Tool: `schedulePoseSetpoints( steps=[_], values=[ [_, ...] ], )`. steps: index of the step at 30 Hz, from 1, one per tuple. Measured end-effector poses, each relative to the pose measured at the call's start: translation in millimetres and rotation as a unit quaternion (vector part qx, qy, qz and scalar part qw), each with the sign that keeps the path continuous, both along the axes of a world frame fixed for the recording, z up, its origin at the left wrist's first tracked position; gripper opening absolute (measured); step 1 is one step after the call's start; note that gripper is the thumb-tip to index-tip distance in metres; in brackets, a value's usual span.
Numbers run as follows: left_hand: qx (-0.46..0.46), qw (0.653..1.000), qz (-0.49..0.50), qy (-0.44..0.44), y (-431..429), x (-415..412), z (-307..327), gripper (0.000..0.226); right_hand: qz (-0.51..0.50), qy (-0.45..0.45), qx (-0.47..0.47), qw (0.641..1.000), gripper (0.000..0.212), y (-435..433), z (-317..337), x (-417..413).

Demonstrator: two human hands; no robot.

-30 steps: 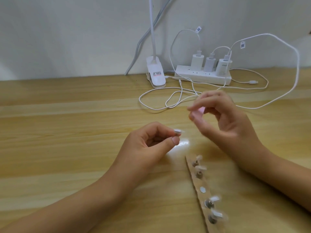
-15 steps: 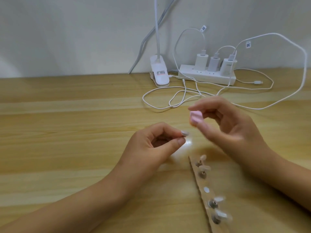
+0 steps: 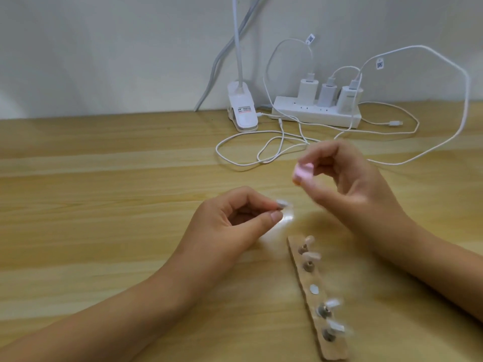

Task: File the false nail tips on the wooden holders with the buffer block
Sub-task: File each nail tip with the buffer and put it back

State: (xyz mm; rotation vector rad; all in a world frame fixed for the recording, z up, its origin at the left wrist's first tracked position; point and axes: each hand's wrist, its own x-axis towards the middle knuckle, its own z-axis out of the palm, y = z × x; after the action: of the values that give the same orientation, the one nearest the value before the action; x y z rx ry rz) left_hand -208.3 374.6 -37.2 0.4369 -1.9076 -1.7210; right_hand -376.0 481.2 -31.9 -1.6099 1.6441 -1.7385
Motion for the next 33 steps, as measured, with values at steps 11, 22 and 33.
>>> schedulePoseSetpoints(
  steps=[11, 22, 33],
  values=[
    [-0.021, 1.000, -0.014, 0.018, 0.0, -0.1, -2.2, 0.005, 0.061, 0.077, 0.010, 0.995, 0.013, 2.5, -0.5, 9.1],
    [-0.037, 0.999, 0.003, 0.013, -2.7, 0.2, -8.1, 0.006, -0.010, -0.044, 0.040, 0.998, 0.015, 2.4, 2.3, -2.2],
    [-0.040, 0.999, 0.003, 0.011, -0.8, -0.3, -4.8, 0.007, 0.063, -0.003, 0.007, 0.998, 0.012, 4.8, 2.0, 10.2]
  ],
)
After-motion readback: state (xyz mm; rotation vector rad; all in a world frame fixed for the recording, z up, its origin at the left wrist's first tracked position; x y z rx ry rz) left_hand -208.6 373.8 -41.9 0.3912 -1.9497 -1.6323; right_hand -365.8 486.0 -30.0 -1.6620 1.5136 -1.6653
